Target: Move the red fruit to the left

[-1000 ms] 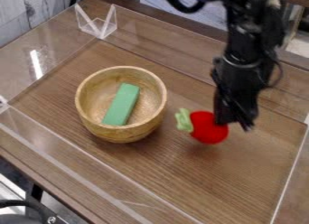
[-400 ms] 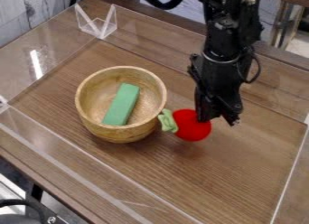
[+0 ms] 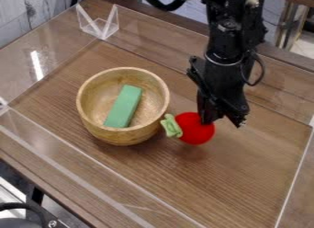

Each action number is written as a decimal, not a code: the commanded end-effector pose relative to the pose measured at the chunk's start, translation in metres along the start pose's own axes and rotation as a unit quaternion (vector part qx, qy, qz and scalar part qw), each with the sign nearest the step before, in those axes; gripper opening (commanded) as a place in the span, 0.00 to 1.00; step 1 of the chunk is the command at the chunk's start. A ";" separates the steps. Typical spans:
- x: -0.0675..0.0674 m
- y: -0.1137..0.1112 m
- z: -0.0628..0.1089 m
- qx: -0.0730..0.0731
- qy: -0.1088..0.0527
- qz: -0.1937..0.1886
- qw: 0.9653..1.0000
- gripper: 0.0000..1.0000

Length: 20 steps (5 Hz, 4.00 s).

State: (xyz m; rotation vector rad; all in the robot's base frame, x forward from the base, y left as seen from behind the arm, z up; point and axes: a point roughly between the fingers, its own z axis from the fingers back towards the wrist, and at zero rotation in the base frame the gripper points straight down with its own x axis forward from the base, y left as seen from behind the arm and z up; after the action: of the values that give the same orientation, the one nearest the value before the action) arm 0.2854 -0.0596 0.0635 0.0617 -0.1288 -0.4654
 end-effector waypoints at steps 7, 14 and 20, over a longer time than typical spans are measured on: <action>0.017 0.004 0.020 0.001 -0.032 -0.091 0.995 0.00; 0.028 0.061 0.032 0.047 -0.040 -0.048 0.997 0.00; 0.043 0.081 -0.006 0.024 -0.011 -0.108 0.994 0.00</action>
State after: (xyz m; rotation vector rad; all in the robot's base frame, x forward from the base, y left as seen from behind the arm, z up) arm 0.3535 -0.0082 0.0543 0.1042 -0.1062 -0.6834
